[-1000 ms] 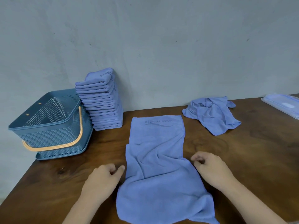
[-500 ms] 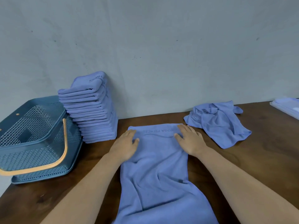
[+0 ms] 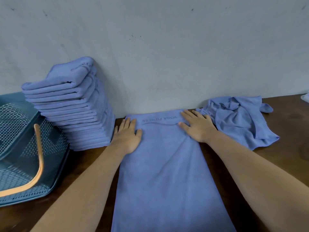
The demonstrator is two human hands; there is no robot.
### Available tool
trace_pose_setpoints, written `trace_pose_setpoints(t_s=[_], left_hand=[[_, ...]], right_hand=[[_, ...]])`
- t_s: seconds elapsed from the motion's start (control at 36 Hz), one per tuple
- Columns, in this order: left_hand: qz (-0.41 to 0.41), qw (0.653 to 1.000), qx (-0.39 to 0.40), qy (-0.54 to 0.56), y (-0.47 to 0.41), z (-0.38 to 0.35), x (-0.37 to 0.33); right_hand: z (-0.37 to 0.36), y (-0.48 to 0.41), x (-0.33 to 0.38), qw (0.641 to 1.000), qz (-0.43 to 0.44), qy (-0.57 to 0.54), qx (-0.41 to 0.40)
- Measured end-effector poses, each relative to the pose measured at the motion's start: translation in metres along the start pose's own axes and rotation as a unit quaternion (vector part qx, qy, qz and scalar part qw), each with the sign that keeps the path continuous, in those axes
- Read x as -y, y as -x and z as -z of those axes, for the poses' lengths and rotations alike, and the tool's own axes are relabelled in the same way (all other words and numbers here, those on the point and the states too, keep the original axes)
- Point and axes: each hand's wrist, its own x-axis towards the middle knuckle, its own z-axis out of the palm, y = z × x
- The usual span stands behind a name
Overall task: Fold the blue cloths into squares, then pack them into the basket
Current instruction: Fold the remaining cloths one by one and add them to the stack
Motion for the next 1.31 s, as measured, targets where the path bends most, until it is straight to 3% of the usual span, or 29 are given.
trace_pose_setpoints(t_s=[0.17, 0.31, 0.44, 0.69, 0.89, 1.17, 1.31], left_hand=[[-0.003, 0.992, -0.077, 0.099, 0.000, -0.009, 0.005], [-0.052, 0.951, -0.178, 0.247, 0.027, -0.005, 0.008], [-0.116, 0.943, -0.158, 0.268, 0.080, -0.006, 0.019], [-0.113, 0.949, -0.139, 0.259, 0.207, -0.007, 0.033], [-0.159, 0.950, -0.100, 0.251, 0.275, -0.006, 0.036], [-0.238, 0.926, -0.046, 0.289, 0.352, -0.007, 0.047], [-0.238, 0.923, -0.005, 0.303, 0.380, -0.011, 0.048]], right_hand=[[-0.015, 0.002, -0.005, 0.986, 0.002, -0.104, -0.133], [-0.019, 0.033, -0.005, 0.967, 0.044, -0.155, -0.195], [-0.017, 0.088, -0.002, 0.968, 0.073, -0.158, -0.178], [-0.010, 0.190, 0.006, 0.975, 0.098, -0.146, -0.136], [-0.003, 0.259, 0.012, 0.976, 0.097, -0.157, -0.120], [-0.006, 0.345, 0.017, 0.954, 0.139, -0.251, -0.092], [0.004, 0.375, 0.021, 0.931, 0.161, -0.322, -0.054]])
